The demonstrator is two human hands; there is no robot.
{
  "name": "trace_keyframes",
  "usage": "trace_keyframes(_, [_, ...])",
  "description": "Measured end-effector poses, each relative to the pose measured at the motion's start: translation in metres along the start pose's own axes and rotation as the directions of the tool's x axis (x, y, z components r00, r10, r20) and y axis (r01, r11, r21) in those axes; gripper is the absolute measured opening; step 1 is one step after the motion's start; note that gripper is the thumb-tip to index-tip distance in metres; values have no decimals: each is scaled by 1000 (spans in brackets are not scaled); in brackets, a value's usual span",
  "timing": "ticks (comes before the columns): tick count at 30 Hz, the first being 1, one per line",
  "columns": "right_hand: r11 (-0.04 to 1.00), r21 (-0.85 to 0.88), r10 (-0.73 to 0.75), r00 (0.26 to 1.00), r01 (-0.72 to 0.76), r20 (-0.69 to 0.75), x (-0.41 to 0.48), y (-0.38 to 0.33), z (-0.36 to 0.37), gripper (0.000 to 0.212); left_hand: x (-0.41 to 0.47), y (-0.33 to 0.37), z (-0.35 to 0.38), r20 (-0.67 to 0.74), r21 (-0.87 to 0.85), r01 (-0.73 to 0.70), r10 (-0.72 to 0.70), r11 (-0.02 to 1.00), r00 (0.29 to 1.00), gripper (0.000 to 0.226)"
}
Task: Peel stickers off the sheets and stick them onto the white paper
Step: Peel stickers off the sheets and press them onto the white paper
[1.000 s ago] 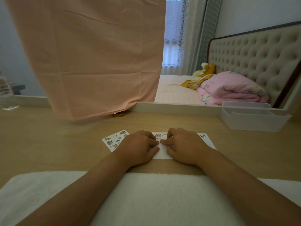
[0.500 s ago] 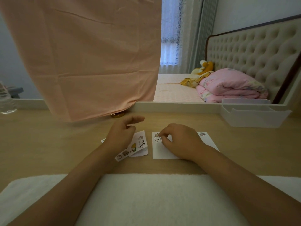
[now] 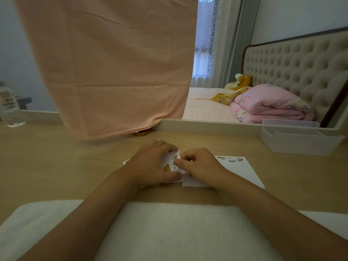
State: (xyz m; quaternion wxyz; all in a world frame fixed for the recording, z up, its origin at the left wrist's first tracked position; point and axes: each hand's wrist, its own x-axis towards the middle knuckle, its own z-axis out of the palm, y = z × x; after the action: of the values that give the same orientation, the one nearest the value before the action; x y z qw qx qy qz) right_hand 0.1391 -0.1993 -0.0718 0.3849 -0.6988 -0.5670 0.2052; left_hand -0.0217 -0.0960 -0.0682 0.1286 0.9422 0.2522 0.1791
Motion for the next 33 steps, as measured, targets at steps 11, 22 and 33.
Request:
trace_keyframes(11, [947, 318, 2, 993, 37, -121, -4, -9, -30, 14, 1, 10, -14, -155, -455, 111, -202, 883, 967, 40])
trace_keyframes(22, [864, -355, -468, 830, 357, -302, 1, 5, -25, 17, -5, 26, -19, 54, -714, 235, -283, 659, 958, 14])
trace_keyframes(33, [854, -393, -476, 816, 340, -328, 1, 6, -20, 17, 0, 28, -2, -60, -709, 150, -272, 689, 960, 14])
